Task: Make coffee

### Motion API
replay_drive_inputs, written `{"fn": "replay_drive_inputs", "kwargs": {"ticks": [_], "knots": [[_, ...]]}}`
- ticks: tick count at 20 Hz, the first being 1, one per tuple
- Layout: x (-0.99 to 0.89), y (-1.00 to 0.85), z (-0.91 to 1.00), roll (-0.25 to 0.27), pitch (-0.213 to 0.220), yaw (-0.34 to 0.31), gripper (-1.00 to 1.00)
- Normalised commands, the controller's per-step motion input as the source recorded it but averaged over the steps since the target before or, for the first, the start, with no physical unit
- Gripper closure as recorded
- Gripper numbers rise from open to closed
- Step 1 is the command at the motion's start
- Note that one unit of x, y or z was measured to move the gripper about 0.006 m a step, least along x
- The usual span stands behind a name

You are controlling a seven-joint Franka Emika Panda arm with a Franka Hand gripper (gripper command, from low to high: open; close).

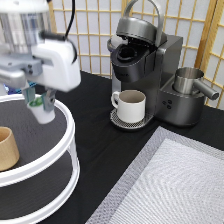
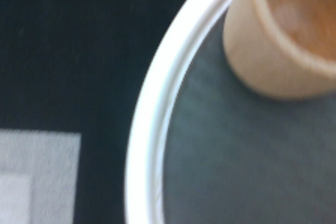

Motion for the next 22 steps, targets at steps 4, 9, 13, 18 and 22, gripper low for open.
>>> {"fn": "replay_drive_inputs", "kwargs": {"ticks": [4, 9, 13, 18, 22], "knots": [[0.34, 0.58, 0.59, 0.242, 0.017, 0.044, 1.00], [0.29, 0.61, 0.56, 0.240, 0.000, 0.012, 1.00], [0.30, 0.59, 0.59, 0.226, 0.000, 0.008, 1.00], [0.25, 0.52, 0.52, 0.227, 0.000, 0.019, 1.00], [0.08, 0.18, 0.30, 0.193, 0.011, 0.031, 1.00]]}}
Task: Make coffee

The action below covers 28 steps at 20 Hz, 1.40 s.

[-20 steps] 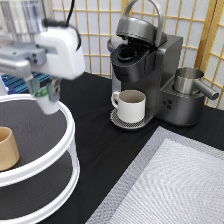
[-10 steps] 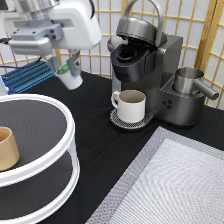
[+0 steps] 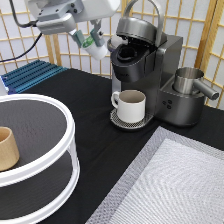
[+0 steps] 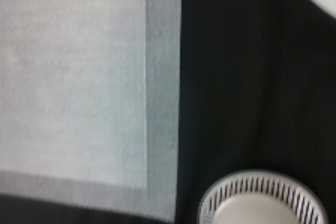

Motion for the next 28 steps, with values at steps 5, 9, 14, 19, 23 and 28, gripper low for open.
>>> {"fn": "replay_drive_inputs", "kwargs": {"ticks": [5, 9, 14, 19, 23, 28], "knots": [[0.04, 0.16, 0.19, 0.171, 0.030, 0.055, 1.00], [0.23, 0.35, 0.11, 0.147, 0.080, 0.070, 1.00], [0.33, 0.34, 0.05, 0.107, 0.113, 0.038, 1.00], [0.34, 0.31, 0.07, 0.076, 0.138, 0.000, 1.00], [0.37, 0.41, 0.40, 0.085, 0.153, 0.024, 1.00], [0.37, 0.35, 0.42, 0.120, 0.149, 0.029, 1.00]]}}
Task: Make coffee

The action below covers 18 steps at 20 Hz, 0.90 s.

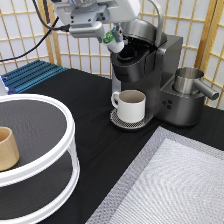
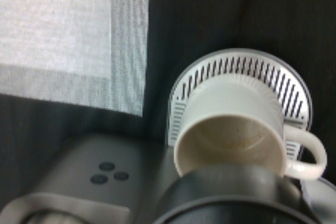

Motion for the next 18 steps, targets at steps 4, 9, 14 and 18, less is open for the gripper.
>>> {"fn": "replay_drive_inputs", "kwargs": {"ticks": [4, 9, 14, 18], "knots": [[0.27, 0.14, 0.35, 0.153, 0.131, 0.007, 1.00], [0.30, 0.14, 0.57, 0.166, 0.139, 0.001, 1.00], [0.51, 0.01, 0.57, 0.173, 0.155, 0.003, 1.00], [0.40, -0.54, 0.19, 0.188, 0.134, -0.022, 1.00]]}}
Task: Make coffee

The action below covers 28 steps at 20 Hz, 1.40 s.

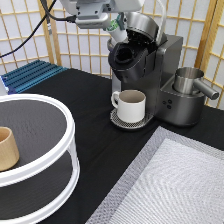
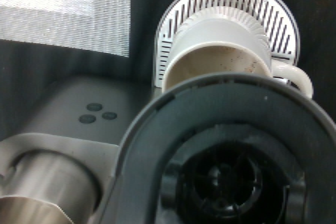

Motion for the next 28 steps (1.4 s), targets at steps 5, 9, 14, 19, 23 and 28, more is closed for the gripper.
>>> {"fn": "replay_drive_inputs", "kwargs": {"ticks": [5, 9, 14, 19, 23, 28], "knots": [[0.48, -0.34, 0.06, 0.163, 0.113, -0.015, 1.00], [0.39, 0.09, 0.00, 0.086, 0.093, -0.025, 1.00], [0.28, 0.15, 0.00, 0.052, 0.075, -0.012, 1.00], [0.39, 0.03, 0.02, 0.027, 0.073, -0.033, 1.00], [0.52, 0.03, 0.03, 0.013, 0.076, -0.048, 1.00], [0.43, 0.19, 0.27, 0.001, 0.079, -0.056, 1.00]]}}
